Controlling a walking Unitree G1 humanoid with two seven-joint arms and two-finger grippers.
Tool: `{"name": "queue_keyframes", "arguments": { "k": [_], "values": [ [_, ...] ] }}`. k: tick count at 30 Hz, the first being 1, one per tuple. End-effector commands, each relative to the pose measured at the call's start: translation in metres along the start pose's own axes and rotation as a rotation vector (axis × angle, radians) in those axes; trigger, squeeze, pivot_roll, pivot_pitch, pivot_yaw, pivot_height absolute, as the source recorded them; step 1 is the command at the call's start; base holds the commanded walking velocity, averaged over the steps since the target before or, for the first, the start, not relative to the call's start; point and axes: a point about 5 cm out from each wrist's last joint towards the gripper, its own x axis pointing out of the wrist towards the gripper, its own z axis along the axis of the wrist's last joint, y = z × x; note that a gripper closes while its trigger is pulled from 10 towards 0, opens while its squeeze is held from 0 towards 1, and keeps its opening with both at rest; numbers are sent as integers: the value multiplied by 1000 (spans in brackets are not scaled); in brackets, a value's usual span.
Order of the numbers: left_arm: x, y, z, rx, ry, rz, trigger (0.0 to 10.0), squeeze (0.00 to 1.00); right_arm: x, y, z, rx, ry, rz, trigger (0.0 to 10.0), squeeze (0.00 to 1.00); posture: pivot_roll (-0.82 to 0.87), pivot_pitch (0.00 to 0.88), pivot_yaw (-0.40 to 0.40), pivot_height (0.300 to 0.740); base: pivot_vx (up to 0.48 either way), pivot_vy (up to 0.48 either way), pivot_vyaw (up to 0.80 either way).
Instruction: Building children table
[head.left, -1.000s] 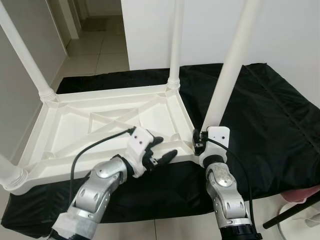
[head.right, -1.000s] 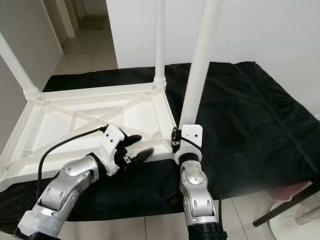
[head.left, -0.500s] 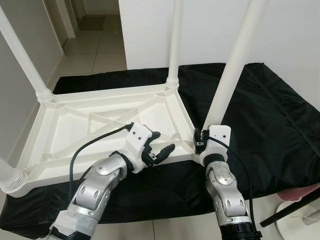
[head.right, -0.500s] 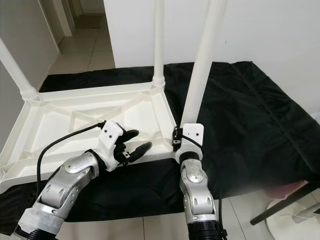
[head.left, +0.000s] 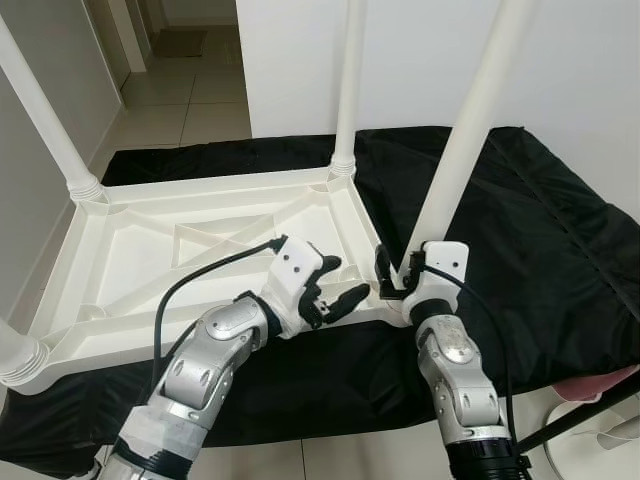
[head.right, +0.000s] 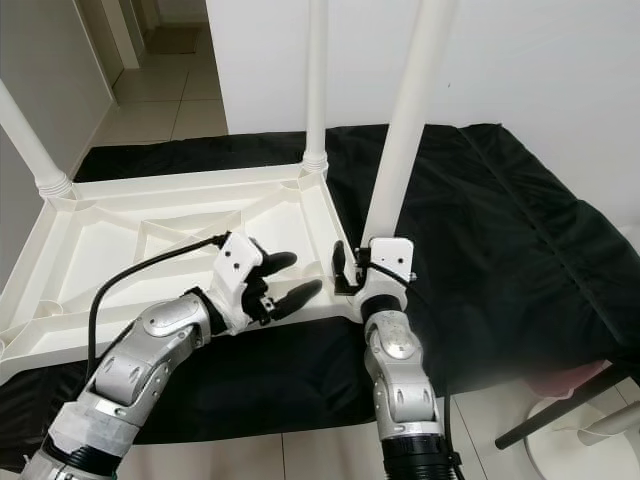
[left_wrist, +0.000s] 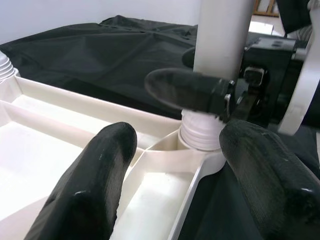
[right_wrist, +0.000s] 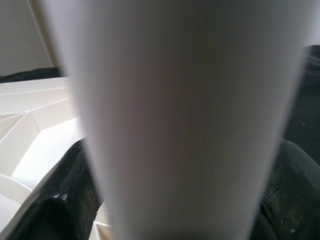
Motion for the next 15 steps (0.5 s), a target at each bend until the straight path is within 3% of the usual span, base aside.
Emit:
{"name": "queue_keyframes", "arguments": {
  "k": [1,8,9,15],
  "values": [
    [1,-2,-1,10,11,-39,10000,0,1,-1,0,14,-6,17,10000,0,-5,0,-16,740,0,0,0],
    [2,-12,-1,-3,0,-70,10000,0,3,-1,2,28,13,143,10000,0,-6,0,-21,740,0,0,0],
    [1,-11,-1,-7,0,-58,10000,0,3,-1,5,-17,7,222,10000,0,-10,0,-20,740,0,0,0],
    [-2,-13,-1,-24,2,-57,10000,0,2,-6,7,-57,9,313,10000,0,-32,1,-3,740,0,0,0]
  ]
}}
